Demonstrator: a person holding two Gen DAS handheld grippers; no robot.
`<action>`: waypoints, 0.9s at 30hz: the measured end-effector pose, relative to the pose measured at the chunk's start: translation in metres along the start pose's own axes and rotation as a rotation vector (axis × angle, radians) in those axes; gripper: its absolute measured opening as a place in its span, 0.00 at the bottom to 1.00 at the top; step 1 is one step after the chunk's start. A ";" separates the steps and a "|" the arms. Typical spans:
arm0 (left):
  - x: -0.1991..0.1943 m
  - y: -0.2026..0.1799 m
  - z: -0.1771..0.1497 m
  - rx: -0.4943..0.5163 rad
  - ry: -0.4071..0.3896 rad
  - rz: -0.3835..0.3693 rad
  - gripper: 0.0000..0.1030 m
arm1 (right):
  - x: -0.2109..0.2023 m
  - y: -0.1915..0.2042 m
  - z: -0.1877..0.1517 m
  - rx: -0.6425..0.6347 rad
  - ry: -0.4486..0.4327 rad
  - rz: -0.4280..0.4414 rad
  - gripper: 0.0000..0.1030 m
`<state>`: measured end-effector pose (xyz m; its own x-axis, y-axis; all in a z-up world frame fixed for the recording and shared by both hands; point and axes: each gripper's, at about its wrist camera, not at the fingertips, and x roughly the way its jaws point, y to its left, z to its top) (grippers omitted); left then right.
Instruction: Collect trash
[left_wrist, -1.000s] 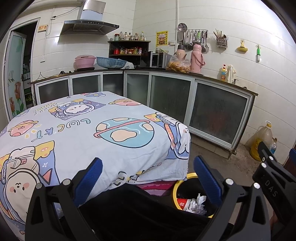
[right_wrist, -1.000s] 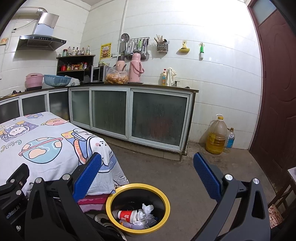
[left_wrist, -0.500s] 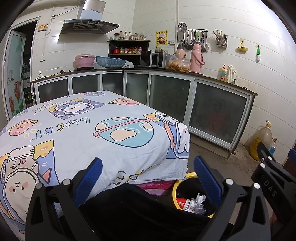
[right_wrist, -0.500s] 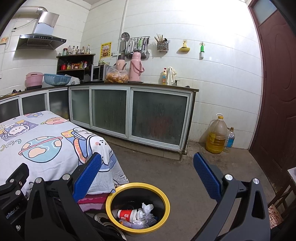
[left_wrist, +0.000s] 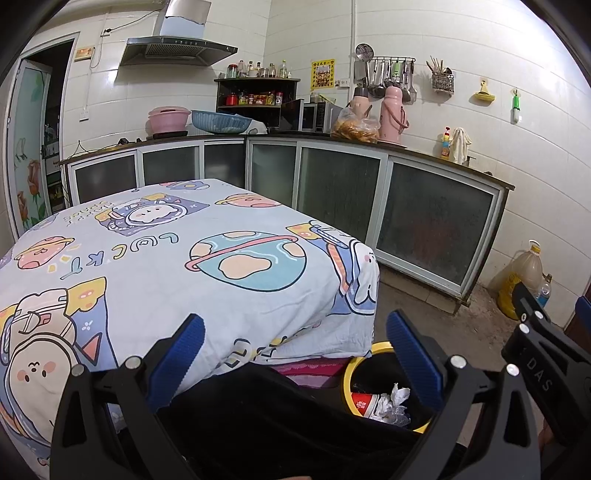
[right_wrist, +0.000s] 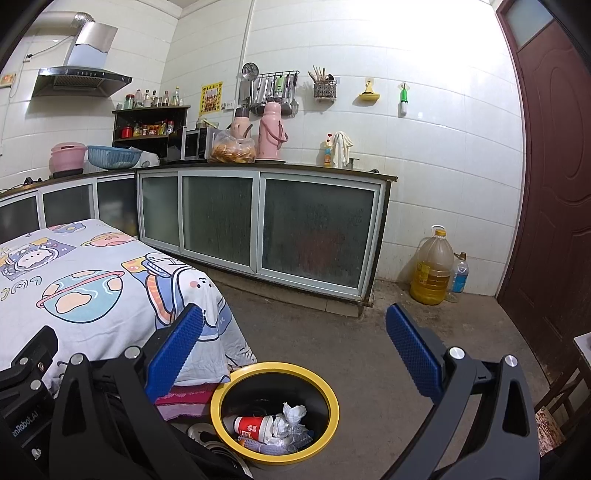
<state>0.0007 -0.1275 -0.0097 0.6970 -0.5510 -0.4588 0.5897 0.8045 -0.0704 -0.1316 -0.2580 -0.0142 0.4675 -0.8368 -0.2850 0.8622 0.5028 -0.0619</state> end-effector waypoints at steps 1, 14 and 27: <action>0.000 0.000 0.000 0.000 0.000 0.000 0.92 | 0.000 0.000 0.000 0.000 0.000 0.000 0.92; 0.000 0.002 0.001 0.000 0.004 -0.009 0.92 | 0.000 -0.001 0.001 0.000 0.000 0.000 0.92; 0.001 0.000 0.001 0.004 0.011 -0.018 0.92 | 0.001 -0.001 0.001 0.000 0.003 0.000 0.92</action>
<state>0.0021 -0.1286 -0.0093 0.6816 -0.5633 -0.4671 0.6039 0.7935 -0.0758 -0.1318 -0.2593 -0.0138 0.4671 -0.8360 -0.2879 0.8622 0.5029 -0.0615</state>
